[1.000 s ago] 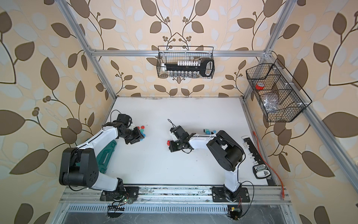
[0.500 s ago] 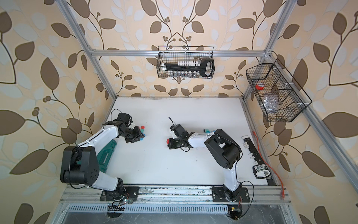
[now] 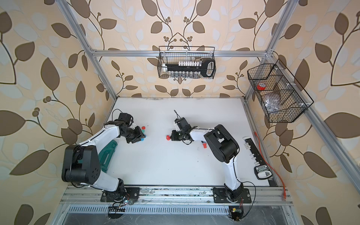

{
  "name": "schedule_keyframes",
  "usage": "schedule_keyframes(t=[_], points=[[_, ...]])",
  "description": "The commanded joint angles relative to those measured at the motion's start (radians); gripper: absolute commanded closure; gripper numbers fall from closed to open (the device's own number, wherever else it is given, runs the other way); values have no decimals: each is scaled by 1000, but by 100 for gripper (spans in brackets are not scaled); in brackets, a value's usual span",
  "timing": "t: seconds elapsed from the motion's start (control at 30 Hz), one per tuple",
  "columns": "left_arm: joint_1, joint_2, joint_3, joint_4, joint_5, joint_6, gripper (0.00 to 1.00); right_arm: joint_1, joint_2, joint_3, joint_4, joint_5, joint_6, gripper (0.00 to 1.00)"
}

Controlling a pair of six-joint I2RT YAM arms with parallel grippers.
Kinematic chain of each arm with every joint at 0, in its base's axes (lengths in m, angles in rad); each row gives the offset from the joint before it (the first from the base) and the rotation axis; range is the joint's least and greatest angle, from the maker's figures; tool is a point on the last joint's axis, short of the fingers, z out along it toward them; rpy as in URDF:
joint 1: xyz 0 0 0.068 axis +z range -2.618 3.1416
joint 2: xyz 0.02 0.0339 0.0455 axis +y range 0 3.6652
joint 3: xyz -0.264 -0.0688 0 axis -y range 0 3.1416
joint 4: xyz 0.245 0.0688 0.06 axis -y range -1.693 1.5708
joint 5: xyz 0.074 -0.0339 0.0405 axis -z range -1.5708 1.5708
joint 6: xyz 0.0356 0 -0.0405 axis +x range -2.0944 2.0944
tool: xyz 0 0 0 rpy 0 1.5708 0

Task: Close the stamp cap
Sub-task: Move the stamp at the center of the board.

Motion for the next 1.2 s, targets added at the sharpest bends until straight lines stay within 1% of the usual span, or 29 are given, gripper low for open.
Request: schedule_keyframes(t=[0.0, 0.1, 0.27, 0.37, 0.47, 0.57, 0.73, 1.17], points=[[13, 10, 32, -14, -13, 0, 61, 3, 34, 26, -43, -26, 4, 100], [13, 13, 37, -15, -17, 1, 61, 3, 9, -8, -48, -16, 2, 100], [12, 28, 41, -8, -17, 2, 61, -10, -52, -110, -54, 3, -14, 100], [13, 41, 49, -2, -12, -2, 61, -17, -78, -154, -55, -6, -24, 100], [13, 52, 58, 0, -9, -2, 61, -3, -77, -174, -32, -46, -9, 100], [13, 60, 65, 0, -8, -2, 61, 37, -59, -161, -16, -57, 11, 100], [13, 63, 71, -2, -11, -2, 61, 78, -20, -127, 37, -61, 87, 100], [13, 68, 70, -5, -16, -2, 61, 47, 75, -23, 54, -14, 145, 100]])
